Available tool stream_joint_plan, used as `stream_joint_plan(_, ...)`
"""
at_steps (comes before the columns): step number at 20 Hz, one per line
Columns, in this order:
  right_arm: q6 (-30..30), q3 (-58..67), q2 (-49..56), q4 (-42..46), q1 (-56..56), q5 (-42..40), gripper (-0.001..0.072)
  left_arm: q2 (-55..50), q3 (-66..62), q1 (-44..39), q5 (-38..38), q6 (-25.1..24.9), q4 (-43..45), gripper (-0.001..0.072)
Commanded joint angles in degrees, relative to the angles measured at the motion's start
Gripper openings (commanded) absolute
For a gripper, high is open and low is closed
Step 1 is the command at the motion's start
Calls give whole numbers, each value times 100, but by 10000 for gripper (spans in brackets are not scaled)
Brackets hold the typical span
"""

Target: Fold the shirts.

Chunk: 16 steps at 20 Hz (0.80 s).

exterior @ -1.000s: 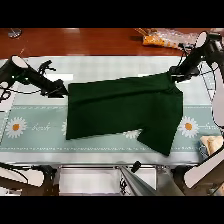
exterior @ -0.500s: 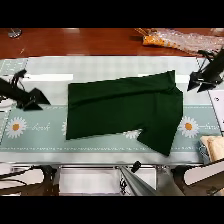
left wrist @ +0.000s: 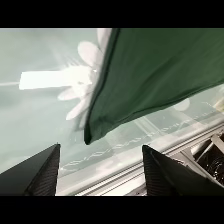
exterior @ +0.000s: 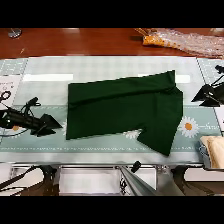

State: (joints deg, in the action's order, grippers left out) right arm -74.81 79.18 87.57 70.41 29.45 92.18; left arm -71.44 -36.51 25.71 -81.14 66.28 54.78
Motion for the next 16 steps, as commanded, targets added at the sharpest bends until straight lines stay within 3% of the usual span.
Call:
stream_joint_plan(1, 76, -216, -157, -138, 79, -271, 532, 61, 448, 20, 273, -90, -151, 598)
stream_joint_plan(6, 74, -216, -157, -243, 79, -234, 531, 61, 850, -116, 562, -116, -262, 592)
stream_joint_plan(14, 70, -216, -162, -240, 79, -136, 530, 42, 887, -1147, 1440, -107, -973, 591)
stream_joint_plan(15, 70, -216, -162, -240, 79, -138, 530, 37, 887, -1266, 1534, -107, -1084, 580)
stream_joint_plan(16, 70, -216, -160, -240, 79, -136, 530, 37, 887, -1399, 1628, -114, -1220, 439)
